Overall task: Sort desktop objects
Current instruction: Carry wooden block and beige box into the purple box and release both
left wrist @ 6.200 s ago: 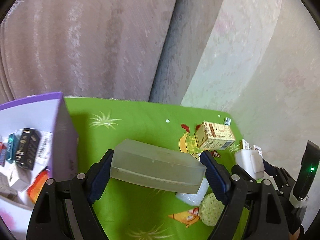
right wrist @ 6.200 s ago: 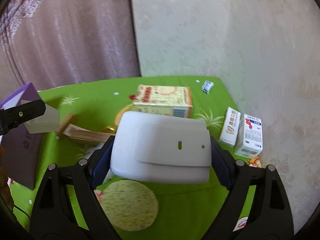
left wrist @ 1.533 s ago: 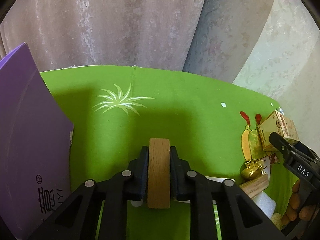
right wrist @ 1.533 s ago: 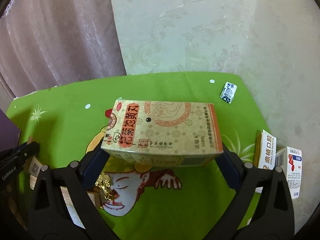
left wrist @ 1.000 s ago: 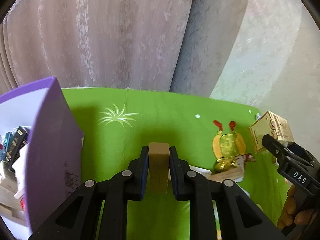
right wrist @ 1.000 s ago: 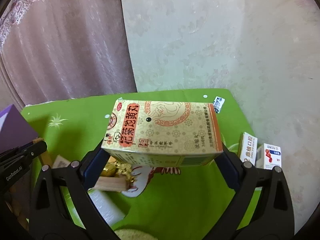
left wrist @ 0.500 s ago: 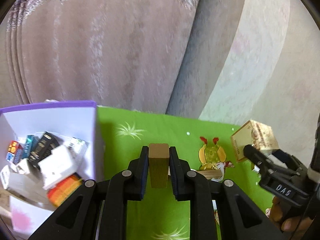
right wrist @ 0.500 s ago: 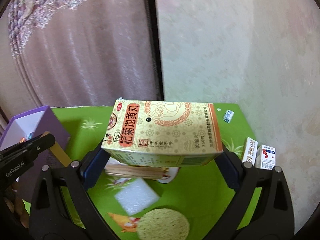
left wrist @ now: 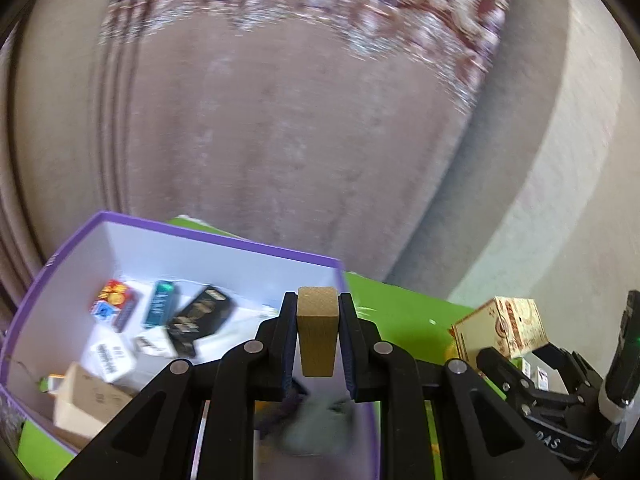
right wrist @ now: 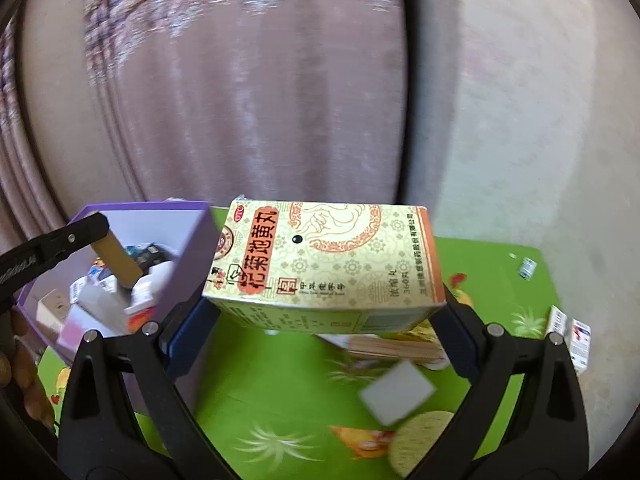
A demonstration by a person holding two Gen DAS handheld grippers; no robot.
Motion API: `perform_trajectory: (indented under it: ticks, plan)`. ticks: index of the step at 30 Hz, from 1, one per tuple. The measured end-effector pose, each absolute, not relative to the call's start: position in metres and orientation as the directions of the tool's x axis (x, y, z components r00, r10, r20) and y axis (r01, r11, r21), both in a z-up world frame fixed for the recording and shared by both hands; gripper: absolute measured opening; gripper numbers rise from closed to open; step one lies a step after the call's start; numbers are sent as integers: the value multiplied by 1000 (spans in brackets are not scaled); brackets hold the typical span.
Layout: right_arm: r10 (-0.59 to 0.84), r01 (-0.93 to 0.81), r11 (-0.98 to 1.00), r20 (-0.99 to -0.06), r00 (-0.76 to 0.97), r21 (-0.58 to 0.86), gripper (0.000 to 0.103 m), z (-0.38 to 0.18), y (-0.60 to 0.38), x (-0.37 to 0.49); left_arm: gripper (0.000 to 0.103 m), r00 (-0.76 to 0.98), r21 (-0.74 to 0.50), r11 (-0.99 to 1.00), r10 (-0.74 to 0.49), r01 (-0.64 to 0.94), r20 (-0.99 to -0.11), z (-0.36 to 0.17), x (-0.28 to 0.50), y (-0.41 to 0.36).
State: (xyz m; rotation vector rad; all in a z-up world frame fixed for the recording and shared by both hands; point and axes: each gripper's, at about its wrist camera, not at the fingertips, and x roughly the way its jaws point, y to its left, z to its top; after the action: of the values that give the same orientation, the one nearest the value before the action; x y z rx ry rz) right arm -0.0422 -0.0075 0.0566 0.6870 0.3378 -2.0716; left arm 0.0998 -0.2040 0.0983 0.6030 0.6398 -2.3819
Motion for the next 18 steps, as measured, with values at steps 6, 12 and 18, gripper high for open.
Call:
perform_trajectory:
  ticks: [6, 12, 18]
  plan:
    - [-713, 881, -474, -585, -387, -6, 98, 58, -41, -4, 20, -699, -326, -651, -464, 685, -544, 94, 131, -227]
    - [-735, 918, -396, -587, -339, -34, 98, 54, -68, 26, 20, -689, -344, -621, -483, 705, -541, 89, 147, -242]
    - [-758, 945, -326, -589, -281, -30, 98, 46, -85, 44, 20, -676, -356, -591, -503, 724, -539, 87, 159, -251]
